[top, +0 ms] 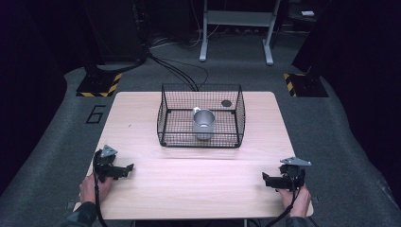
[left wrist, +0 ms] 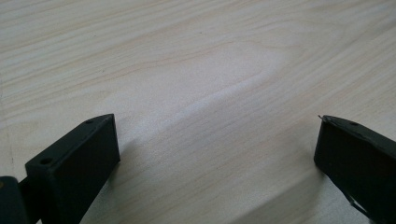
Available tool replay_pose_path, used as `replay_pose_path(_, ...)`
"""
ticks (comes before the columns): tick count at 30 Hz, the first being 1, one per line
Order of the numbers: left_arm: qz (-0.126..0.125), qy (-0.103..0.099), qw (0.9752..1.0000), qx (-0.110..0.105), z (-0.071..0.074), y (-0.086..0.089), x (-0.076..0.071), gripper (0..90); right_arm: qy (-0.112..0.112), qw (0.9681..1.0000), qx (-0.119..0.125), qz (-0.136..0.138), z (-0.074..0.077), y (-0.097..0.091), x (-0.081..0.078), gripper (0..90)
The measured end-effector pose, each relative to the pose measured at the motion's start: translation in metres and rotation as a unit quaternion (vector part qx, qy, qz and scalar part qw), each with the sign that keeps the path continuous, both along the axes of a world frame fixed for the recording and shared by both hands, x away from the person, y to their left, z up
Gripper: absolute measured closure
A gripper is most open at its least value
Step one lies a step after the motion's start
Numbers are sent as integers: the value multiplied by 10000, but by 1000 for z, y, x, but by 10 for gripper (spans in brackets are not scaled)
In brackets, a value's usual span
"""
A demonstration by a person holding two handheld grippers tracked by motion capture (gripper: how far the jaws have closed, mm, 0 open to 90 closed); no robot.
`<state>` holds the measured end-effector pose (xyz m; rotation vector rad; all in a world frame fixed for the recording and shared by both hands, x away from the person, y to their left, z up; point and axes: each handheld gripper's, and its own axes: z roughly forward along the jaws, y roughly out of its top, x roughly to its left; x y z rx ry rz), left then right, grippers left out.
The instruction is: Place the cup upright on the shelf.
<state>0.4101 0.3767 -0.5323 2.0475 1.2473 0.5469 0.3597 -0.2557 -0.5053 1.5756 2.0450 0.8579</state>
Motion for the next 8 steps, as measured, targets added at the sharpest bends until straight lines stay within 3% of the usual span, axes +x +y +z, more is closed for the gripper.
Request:
replay_pose_path(1,1,-1,10000,1,0,0,0,0,51,10000,28,-63,-6,-1,0,0)
replay_pose_path(3,0,0,10000,2,0,0,0,0,-70,9999,-39,-145,-19,-6,-3,0)
replay_pose_path(8,1,0,10000,1,0,0,0,0,-161,9997,-141,-130,-24,-6,-4,0)
